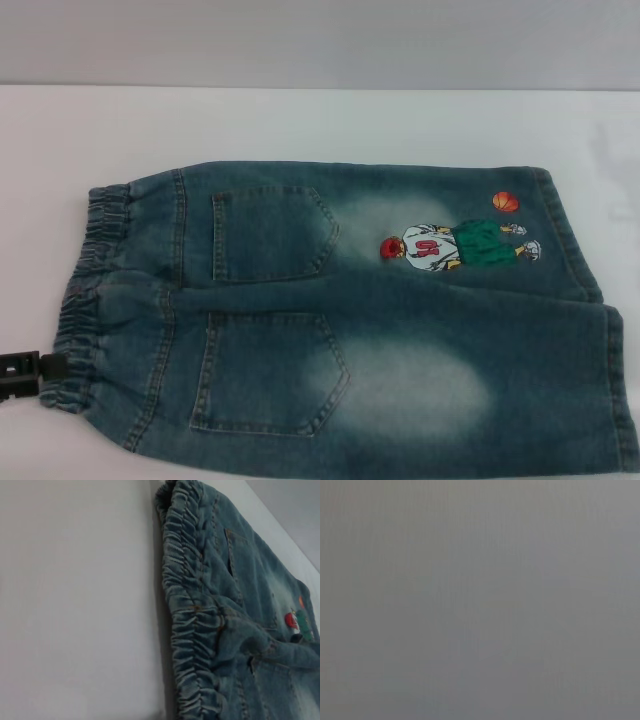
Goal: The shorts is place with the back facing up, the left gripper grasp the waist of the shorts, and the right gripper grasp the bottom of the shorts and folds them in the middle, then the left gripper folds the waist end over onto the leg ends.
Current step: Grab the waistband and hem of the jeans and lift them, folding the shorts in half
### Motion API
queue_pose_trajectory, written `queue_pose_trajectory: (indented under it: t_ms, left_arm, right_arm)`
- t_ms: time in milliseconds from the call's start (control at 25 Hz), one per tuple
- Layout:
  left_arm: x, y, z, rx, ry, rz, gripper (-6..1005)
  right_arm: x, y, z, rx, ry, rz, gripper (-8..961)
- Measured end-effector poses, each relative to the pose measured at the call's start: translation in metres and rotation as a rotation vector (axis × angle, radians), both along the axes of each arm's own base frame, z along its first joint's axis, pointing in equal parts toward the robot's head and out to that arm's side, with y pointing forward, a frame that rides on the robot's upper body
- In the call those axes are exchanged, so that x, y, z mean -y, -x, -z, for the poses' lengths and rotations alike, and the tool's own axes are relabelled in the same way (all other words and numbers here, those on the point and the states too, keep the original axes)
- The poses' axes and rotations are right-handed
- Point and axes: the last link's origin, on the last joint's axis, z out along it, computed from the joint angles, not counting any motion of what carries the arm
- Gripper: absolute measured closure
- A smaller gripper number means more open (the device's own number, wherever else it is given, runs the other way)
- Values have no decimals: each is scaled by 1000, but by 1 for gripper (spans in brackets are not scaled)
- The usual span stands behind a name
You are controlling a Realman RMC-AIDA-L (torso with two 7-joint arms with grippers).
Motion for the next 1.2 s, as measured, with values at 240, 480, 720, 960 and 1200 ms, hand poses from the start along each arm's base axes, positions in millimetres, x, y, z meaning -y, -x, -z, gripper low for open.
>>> queue_pose_trajectory:
  t_ms: [240, 480, 720, 960, 1200]
  left_arm:
    - [-5, -10, 3, 31, 23, 30, 177]
    - [-9, -15, 5, 39, 28, 43, 177]
    - [-9, -13, 2, 32, 28, 35, 178]
    - [-8, -8, -7, 19, 19, 0, 178]
    - [-16, -11, -12, 14, 25, -11, 178]
  right_arm:
    - [1, -1, 0, -2, -1, 3, 371]
    - [2, -2, 0, -3, -2, 5, 371]
    - [2, -2, 0, -3, -3, 7, 371]
    - [1, -1, 0, -3, -1, 5, 371]
    - [-1, 1, 0, -3, 0, 0, 371]
